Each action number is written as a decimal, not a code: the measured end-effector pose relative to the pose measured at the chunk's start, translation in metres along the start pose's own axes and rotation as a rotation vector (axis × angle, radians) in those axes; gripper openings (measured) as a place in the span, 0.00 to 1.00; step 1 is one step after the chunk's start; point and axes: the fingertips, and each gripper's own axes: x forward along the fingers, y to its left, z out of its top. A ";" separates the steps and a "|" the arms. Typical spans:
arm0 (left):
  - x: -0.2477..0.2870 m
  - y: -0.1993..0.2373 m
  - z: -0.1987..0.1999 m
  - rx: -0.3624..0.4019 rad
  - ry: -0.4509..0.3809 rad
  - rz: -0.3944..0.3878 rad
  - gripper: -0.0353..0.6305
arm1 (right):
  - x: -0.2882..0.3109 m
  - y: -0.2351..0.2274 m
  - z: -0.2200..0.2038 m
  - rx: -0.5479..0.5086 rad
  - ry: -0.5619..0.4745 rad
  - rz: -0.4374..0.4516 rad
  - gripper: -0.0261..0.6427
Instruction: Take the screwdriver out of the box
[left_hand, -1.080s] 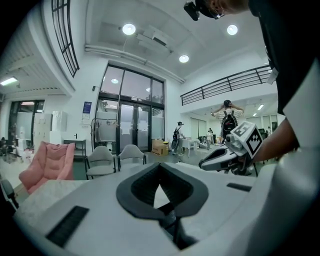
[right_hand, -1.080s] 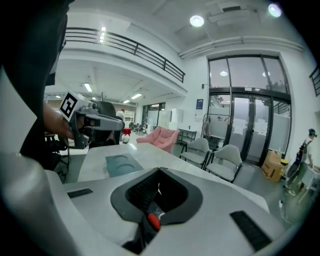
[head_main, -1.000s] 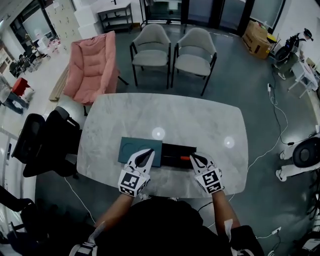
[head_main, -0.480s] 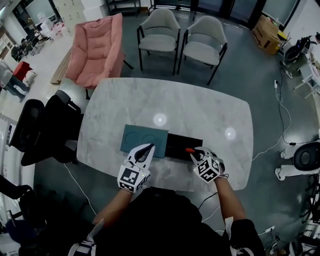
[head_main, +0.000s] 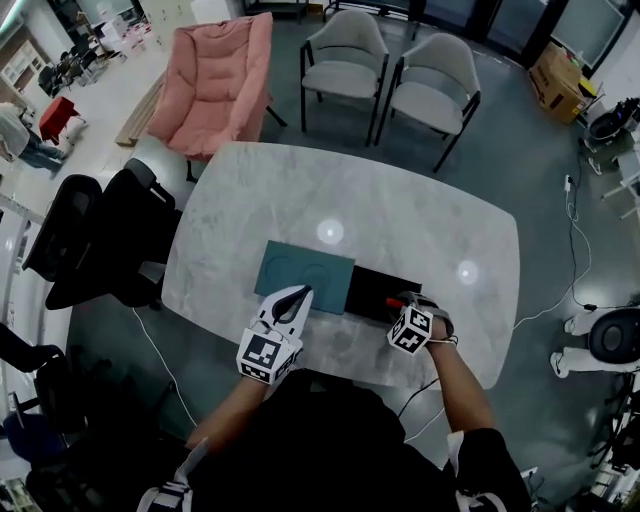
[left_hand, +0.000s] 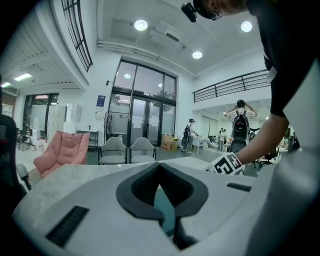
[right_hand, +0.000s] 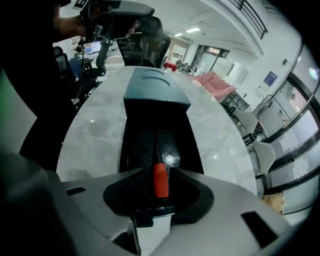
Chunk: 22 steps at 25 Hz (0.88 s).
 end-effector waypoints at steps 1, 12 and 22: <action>-0.003 0.003 0.000 -0.005 0.000 0.010 0.06 | 0.004 0.001 -0.001 -0.021 0.016 0.007 0.26; -0.015 0.022 -0.008 -0.025 0.003 0.068 0.06 | 0.034 0.002 -0.006 -0.133 0.114 0.084 0.25; -0.014 0.019 -0.006 -0.023 -0.004 0.049 0.06 | 0.036 0.004 -0.007 -0.100 0.114 0.072 0.21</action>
